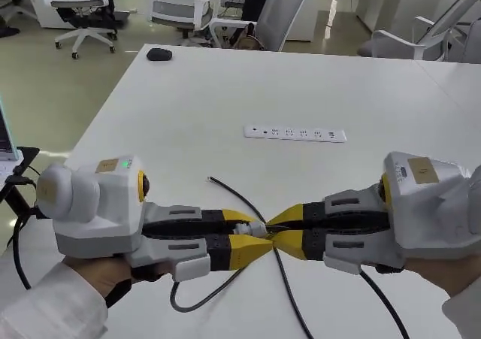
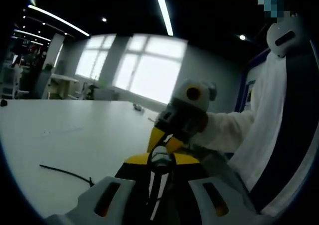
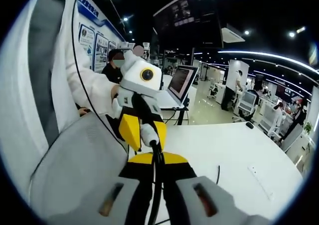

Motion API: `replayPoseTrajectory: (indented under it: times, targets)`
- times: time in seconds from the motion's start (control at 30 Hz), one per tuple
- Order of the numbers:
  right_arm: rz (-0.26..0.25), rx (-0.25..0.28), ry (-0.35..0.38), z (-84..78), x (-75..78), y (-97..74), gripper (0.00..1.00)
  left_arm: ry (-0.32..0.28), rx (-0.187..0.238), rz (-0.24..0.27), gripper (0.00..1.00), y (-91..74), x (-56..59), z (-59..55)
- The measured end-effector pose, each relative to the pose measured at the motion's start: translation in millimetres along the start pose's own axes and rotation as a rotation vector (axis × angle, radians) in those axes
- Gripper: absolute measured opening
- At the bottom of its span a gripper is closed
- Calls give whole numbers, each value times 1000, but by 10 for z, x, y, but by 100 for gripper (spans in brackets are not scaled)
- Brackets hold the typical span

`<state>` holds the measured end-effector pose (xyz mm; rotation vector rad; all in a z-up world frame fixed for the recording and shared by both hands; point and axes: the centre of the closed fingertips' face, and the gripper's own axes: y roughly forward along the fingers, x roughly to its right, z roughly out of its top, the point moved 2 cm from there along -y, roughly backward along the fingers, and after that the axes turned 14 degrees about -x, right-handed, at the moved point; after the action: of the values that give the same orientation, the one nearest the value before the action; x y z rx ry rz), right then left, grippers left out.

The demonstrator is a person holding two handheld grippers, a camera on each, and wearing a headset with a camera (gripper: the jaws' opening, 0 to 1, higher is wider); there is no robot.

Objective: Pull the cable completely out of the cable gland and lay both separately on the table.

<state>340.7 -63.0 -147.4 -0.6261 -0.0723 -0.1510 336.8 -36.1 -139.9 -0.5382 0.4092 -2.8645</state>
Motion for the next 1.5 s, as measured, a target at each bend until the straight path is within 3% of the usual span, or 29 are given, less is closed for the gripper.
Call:
replayPoseTrajectory:
  times: [0.2, 0.47, 1.0, 1.13, 1.5]
  targets:
    - [-6, 3, 12, -17, 25, -18, 2, 44, -7, 27, 17, 29, -12, 6]
    - [-9, 1, 11, -63, 67, -29, 2, 53, 15, 43, 16, -11, -46, 31]
    - [-16, -81, -10, -308, 119, -19, 2, 44, 18, 55, 16, -36, -62, -3]
    - [-20, -99, -2, -399, 147, -34, 2, 41, 24, 57, 16, -47, -68, 8]
    - [-37, -210, 41, -893, 194, -52, 2, 33, 34, 62, 16, -104, -85, 14]
